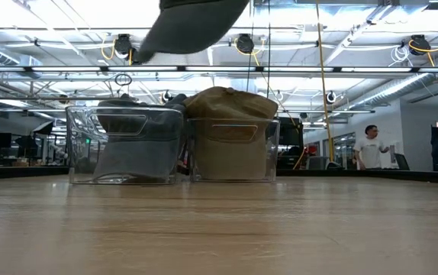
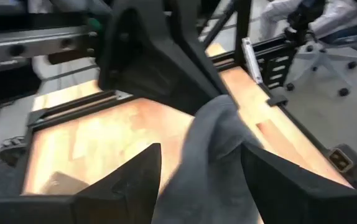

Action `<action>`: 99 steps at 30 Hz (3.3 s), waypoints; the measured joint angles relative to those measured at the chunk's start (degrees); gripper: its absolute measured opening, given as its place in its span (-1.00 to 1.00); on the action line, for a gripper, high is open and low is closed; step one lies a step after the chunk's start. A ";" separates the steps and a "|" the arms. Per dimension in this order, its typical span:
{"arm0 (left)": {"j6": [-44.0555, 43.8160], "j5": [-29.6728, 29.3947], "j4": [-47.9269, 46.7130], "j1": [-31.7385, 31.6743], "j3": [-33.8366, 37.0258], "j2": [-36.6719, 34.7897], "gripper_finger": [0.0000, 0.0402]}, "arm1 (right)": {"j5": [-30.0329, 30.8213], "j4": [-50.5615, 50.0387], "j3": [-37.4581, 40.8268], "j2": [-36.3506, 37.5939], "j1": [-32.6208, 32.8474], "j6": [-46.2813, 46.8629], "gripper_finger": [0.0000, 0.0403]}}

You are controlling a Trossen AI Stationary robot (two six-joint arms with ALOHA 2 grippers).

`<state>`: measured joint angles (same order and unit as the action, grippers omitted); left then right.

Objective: Pick & Place hat
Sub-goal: Put the blue cap into the left transparent bin

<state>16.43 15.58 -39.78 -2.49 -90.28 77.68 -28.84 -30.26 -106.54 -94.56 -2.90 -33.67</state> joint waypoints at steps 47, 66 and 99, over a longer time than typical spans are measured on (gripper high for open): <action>-8.83 -6.09 0.06 -5.27 -0.04 -10.74 -0.97 | 41.63 1.01 0.11 11.95 0.66 25.10 0.27; -3.23 -17.43 -8.52 -12.80 -0.04 -22.70 -0.97 | 52.76 -13.45 2.22 19.20 -1.55 28.66 0.20; -3.06 -14.69 -10.11 -13.08 0.09 -20.66 -0.97 | 52.55 10.08 25.42 28.90 -1.62 31.83 0.20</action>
<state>13.37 0.90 -49.89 -15.57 -90.19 57.02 23.71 -20.19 -81.12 -65.66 -4.51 -1.84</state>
